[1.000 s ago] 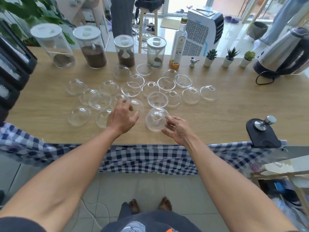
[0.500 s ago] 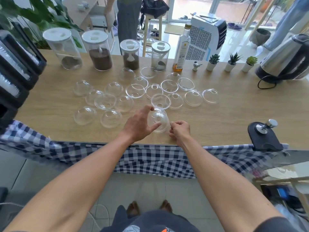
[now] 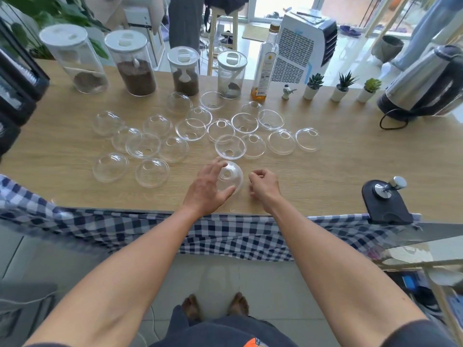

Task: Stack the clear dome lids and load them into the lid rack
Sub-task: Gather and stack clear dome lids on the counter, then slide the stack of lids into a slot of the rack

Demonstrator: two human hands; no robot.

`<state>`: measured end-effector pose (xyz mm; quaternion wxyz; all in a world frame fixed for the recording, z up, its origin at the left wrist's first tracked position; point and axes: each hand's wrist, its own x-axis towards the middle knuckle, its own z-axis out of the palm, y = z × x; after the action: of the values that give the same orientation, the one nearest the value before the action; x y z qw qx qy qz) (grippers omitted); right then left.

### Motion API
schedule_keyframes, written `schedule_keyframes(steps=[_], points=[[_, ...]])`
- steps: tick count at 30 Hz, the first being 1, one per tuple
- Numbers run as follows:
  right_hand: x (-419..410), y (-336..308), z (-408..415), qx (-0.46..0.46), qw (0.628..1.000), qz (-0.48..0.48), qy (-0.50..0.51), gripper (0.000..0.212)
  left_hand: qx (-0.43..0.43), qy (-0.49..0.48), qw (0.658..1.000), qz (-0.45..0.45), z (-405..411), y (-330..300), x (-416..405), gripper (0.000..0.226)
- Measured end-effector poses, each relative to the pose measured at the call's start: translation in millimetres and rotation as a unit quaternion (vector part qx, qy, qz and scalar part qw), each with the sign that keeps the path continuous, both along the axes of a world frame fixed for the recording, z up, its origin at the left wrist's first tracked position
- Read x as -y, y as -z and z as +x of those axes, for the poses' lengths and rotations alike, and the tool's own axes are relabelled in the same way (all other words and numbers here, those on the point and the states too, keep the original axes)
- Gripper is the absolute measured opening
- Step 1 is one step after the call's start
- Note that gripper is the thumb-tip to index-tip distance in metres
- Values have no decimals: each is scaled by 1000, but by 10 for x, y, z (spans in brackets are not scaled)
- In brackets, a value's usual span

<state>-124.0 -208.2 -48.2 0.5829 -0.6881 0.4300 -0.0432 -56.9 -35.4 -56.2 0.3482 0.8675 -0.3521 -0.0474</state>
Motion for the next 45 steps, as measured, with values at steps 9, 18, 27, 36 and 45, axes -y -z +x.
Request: schedule_keyframes(steps=[9,18,27,36,45], points=[[-136,-56,147,26,993,-25,-110,30,-356,-283,875,-163,10,-6,100,32],[-302,40,214,60,992,66,-84,21,-367,-350,824,-253,-6,79,146,30],[-726,17,575,109,970,175,-131,21,-338,-445,778,-289,163,-372,-239,34],[-946,-153,871,143,953,220,-151,13,-358,-474,715,-369,246,-504,-469,26],[-1470,-661,1394,210,920,243,-224,19,-304,-479,701,-432,605,-1122,-1012,32]])
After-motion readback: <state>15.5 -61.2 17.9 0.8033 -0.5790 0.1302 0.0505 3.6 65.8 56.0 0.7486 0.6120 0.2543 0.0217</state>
